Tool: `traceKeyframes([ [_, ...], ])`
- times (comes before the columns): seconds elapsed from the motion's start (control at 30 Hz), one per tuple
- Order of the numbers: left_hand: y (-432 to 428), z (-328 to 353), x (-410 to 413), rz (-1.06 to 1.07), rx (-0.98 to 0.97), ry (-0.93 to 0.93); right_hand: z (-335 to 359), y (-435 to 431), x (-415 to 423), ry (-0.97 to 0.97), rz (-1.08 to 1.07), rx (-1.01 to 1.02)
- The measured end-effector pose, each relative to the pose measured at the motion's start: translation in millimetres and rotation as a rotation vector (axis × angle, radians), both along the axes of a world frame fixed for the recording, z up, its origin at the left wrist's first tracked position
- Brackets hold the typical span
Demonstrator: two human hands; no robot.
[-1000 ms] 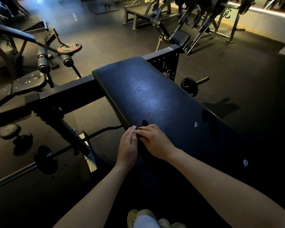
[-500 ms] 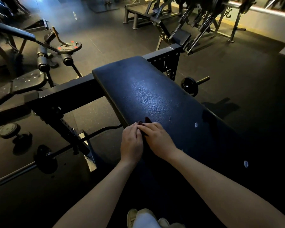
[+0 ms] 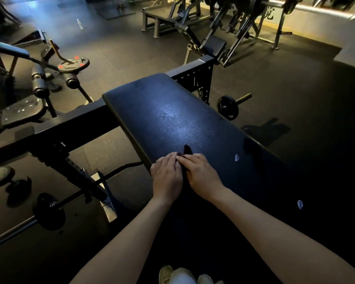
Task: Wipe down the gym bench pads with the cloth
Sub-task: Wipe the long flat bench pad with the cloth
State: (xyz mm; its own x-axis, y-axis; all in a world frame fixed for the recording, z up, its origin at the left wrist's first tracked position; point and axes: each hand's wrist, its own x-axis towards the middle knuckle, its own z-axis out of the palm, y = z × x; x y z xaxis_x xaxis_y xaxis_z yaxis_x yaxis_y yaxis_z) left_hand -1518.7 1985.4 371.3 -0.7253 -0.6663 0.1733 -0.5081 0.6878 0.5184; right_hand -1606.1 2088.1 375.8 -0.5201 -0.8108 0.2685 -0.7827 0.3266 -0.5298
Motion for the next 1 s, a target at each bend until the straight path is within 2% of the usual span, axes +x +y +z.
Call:
traceKeyframes([
  [0.07,1.5,6.4,-11.5,-0.022,-0.004,-0.053,0.2,2.9,-19.9,0.013,-0.025,0.027],
  [0.2,5.8,3.6,-18.8,-0.097,-0.108,-0.161,1.1,9.9,-71.0,-0.027,-0.245,0.048],
  [0.27,5.0,1.0,-19.3,-0.094,-0.106,-0.199,2.7,5.4,-70.0,-0.057,-0.298,0.036],
  [0.47,2.0,12.0,-33.9,-0.065,-0.078,-0.151,2.1,-1.0,-23.4,-0.052,-0.192,0.006],
  [0.57,3.8,14.3,-46.1,-0.122,-0.054,-0.177,0.1,7.8,-45.1,-0.002,-0.141,0.035],
  [0.63,6.4,9.8,-45.7,-0.162,-0.117,-0.203,0.7,9.7,-69.8,-0.001,-0.243,0.042],
  [0.73,4.0,4.8,-45.9,-0.139,-0.069,-0.172,5.9,7.4,-82.8,-0.067,-0.413,0.041],
  [1.0,0.7,5.9,-43.5,-0.138,-0.009,-0.074,2.4,10.1,-34.9,-0.026,-0.225,0.002],
])
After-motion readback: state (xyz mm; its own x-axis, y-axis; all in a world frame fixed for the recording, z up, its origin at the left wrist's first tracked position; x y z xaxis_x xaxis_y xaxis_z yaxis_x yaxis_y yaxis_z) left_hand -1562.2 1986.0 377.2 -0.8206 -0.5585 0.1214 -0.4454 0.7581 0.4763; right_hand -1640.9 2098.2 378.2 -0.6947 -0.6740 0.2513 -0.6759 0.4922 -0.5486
